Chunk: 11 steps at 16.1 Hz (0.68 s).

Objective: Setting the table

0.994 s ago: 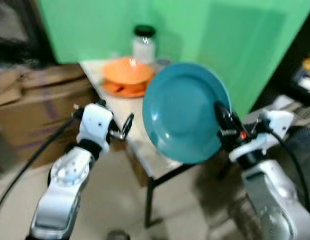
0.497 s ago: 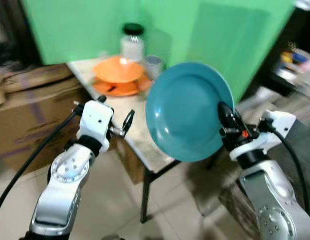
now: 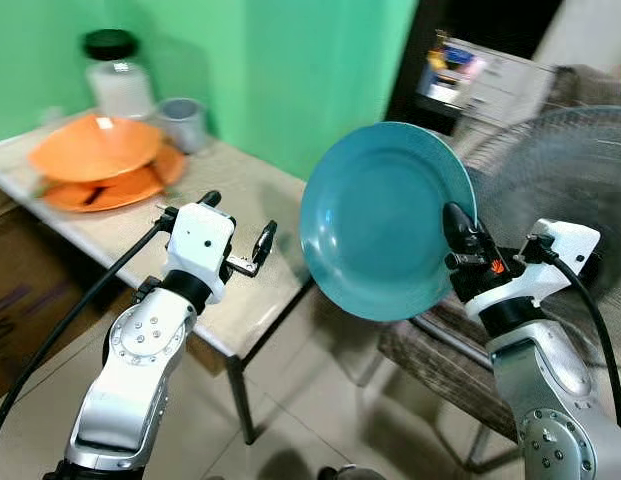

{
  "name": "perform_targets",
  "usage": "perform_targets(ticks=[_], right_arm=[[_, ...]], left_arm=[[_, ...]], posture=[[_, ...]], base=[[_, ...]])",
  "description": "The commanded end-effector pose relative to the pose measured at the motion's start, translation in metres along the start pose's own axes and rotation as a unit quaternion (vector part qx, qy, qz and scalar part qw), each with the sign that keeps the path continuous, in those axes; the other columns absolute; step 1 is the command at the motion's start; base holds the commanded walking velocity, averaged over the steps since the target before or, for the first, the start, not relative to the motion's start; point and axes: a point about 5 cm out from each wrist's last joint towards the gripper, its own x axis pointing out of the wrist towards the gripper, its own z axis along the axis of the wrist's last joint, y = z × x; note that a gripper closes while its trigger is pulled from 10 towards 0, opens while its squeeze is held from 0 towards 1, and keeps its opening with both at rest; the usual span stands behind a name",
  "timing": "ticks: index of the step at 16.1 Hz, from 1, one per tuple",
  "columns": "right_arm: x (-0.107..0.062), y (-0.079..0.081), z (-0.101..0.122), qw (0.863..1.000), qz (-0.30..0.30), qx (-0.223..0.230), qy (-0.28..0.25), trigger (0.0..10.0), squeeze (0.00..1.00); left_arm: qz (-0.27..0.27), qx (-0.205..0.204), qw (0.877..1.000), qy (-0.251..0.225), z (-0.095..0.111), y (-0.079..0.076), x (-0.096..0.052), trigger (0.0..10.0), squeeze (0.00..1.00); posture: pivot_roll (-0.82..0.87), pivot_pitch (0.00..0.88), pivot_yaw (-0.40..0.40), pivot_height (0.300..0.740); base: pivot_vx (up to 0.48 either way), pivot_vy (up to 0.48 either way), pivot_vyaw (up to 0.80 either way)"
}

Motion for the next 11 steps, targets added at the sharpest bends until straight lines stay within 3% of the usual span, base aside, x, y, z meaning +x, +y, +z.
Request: perform_targets(ticks=[1, 11], right_arm=[[0.0018, 0.0029, 0.0126, 1.000, 0.008, 0.001, -0.028, 10.0, 0.00], [0.0011, 0.0017, 0.0166, 0.999, 0.007, -0.005, -0.032, 10.0, 0.00]], left_arm=[[0.000, 0.004, 1.000, -0.004, 0.0019, -0.0004, 0.0015, 10.0, 0.00], [0.016, 0.006, 1.000, -0.007, 0.0010, 0.0001, 0.0040, 10.0, 0.00]], posture=[[0.00, 0.000, -0.071, 0.740], [-0.01, 0.000, -0.072, 0.740]], base=[[0.000, 0.000, -0.80], [0.000, 0.000, -0.80]])
